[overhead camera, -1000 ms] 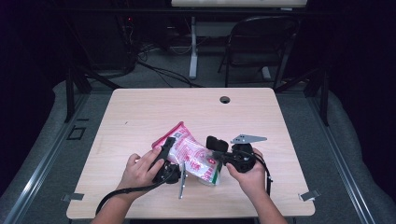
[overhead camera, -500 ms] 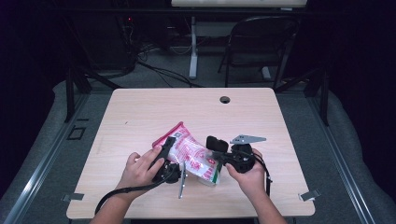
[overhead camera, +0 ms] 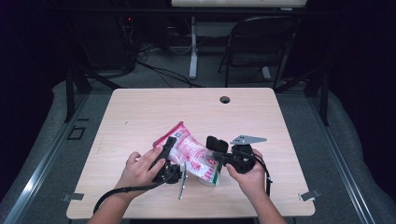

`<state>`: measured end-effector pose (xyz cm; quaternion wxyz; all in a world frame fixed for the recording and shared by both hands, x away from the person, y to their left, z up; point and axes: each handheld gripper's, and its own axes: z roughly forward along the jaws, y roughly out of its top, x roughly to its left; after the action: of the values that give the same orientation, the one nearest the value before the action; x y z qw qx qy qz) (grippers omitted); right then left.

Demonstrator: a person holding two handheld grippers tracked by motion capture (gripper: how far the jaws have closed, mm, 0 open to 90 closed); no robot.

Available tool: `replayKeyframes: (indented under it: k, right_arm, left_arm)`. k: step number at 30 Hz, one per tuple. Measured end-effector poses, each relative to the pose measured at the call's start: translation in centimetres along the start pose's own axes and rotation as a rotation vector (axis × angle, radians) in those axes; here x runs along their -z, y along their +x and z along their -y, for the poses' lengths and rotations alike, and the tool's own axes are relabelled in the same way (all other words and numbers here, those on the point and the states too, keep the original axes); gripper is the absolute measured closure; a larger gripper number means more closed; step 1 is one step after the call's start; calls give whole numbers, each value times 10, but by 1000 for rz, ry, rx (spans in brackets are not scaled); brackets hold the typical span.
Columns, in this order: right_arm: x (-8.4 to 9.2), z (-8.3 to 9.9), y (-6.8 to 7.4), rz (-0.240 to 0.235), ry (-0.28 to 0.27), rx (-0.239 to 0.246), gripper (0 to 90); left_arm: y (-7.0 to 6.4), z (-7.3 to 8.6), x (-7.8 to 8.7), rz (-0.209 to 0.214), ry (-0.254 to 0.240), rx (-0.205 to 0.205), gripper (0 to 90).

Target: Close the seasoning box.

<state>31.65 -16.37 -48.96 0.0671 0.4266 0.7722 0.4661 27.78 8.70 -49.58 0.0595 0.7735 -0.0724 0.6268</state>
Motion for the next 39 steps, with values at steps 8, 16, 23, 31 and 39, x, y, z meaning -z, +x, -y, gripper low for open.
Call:
replayKeyframes:
  k: [8,16,23,31,39]
  right_arm:
    - [0,0,0,0,-3,-2,900]
    - [1,0,0,-2,-9,-5,900]
    - [1,0,-1,-1,-9,-6,900]
    - [1,0,0,1,-16,-9,900]
    - [1,0,-1,2,-14,-9,900]
  left_arm:
    - [2,-2,1,-23,-7,-36,643]
    - [6,-3,1,-9,-9,-66,649]
    - [7,-3,0,2,-6,-66,654]
    - [7,-4,0,-13,-8,-83,660]
    - [10,-8,0,-26,-8,-114,666]
